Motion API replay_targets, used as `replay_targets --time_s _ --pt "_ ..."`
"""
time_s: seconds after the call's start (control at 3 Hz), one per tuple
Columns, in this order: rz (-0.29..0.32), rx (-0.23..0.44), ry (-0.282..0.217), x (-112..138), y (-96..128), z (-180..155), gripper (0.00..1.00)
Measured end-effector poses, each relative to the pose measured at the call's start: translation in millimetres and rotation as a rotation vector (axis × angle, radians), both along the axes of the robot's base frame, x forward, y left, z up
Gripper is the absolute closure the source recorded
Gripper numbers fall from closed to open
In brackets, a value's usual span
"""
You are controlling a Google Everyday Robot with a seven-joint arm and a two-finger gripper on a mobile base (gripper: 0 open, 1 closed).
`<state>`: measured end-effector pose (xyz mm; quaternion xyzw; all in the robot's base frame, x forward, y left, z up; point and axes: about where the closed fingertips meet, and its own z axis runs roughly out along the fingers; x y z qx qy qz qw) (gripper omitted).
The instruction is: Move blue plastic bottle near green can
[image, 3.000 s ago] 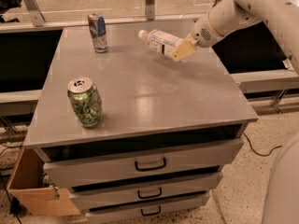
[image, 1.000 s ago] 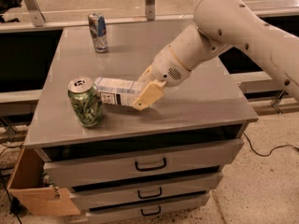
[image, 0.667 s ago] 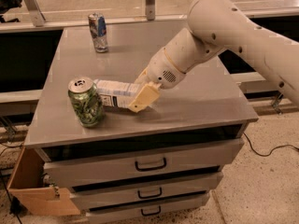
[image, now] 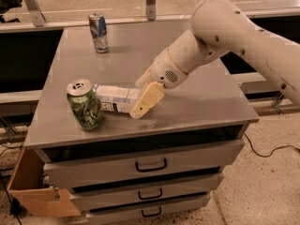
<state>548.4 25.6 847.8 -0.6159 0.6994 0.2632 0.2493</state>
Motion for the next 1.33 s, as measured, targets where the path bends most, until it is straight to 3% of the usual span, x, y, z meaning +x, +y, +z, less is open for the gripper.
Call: replay_targets --time_s 0.33,0.67,1.0,1.33 --pt "-0.043 0.019 -0.033 19.6 -24.7 14.0 0.0" --pt "-0.075 0.021 -0.096 45.9 -70.2 42.8 0.0" --pt "-0.099 0.042 -0.162 60.9 -85.2 77.6 0.0" --pt "-0.099 0.043 -0.162 61.0 -84.6 77.8 0.0"
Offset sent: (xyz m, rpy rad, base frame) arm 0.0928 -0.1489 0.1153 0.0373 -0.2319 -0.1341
